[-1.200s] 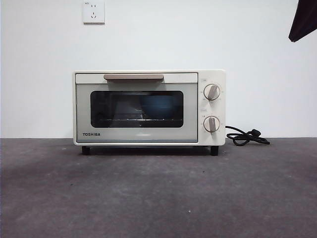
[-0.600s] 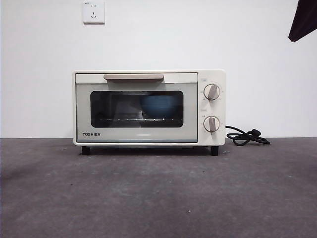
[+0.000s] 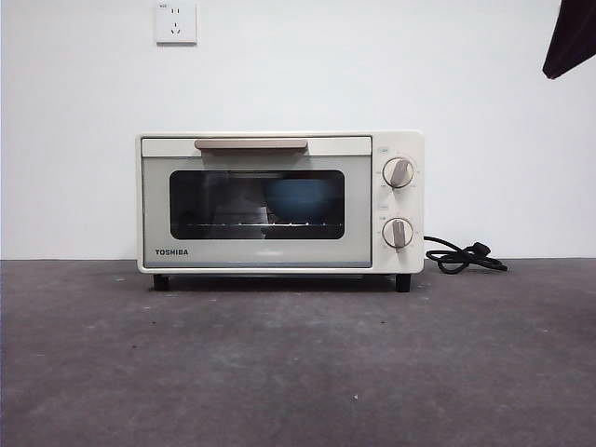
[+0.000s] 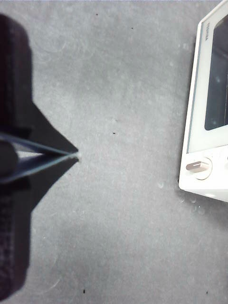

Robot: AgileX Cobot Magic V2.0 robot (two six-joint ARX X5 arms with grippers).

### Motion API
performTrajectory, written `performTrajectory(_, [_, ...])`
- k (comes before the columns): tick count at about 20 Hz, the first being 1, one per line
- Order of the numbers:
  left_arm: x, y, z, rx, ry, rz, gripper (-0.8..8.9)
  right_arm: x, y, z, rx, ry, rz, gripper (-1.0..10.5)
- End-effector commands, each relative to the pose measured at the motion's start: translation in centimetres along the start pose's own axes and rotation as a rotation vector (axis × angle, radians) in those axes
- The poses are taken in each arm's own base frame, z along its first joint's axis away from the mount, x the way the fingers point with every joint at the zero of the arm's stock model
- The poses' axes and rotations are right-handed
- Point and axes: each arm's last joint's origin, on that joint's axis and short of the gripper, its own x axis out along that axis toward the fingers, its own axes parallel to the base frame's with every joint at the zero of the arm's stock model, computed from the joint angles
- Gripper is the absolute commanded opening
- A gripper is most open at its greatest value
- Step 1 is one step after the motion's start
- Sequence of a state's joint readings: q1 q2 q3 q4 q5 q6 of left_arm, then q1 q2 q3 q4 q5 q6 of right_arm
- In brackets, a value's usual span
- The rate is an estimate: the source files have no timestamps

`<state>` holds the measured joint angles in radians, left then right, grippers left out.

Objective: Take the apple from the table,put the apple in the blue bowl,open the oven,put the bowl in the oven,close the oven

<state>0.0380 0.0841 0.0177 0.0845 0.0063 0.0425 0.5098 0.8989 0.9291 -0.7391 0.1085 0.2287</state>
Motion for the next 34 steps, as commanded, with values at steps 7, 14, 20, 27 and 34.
performTrajectory(7, [-0.6, 0.0, -1.7, -0.010, 0.136, -0.003, -0.04, 0.1, 0.0, -0.1, 0.007, 0.000, -0.004, 0.0])
performTrajectory(14, [-0.6, -0.1, -2.2, -0.097, 0.190, 0.005, -0.04, 0.1, 0.0, -0.1, 0.007, -0.001, -0.004, 0.0])
performTrajectory(20, [-0.6, -0.1, -2.1, -0.119, 0.180, 0.007, -0.04, 0.1, 0.0, -0.1, 0.007, -0.001, -0.004, 0.0])
performTrajectory(27, [-0.6, -0.1, -2.1, -0.119, 0.184, 0.007, -0.04, 0.1, 0.0, -0.1, 0.007, -0.001, -0.004, 0.0])
performTrajectory(34, [-0.6, -0.1, -2.2, -0.120, 0.187, 0.007, -0.04, -3.1, -1.3, -0.4, 0.047, -0.144, -0.039, 0.0])
